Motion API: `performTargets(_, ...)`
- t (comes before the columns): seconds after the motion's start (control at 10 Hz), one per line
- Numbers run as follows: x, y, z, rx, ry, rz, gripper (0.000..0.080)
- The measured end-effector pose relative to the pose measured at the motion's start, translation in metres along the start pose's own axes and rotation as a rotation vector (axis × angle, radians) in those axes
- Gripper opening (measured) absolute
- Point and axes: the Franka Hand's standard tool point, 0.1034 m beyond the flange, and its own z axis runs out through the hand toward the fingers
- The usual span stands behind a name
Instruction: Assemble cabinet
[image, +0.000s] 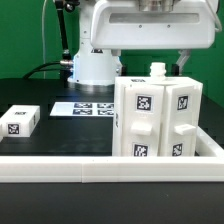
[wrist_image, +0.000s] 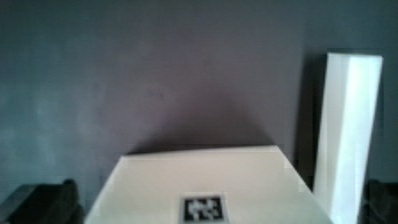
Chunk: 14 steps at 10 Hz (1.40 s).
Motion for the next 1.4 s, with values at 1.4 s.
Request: performTargets(1.4,-0.057,0.111,0.041,-0.041,0.098,0.036,0.0797)
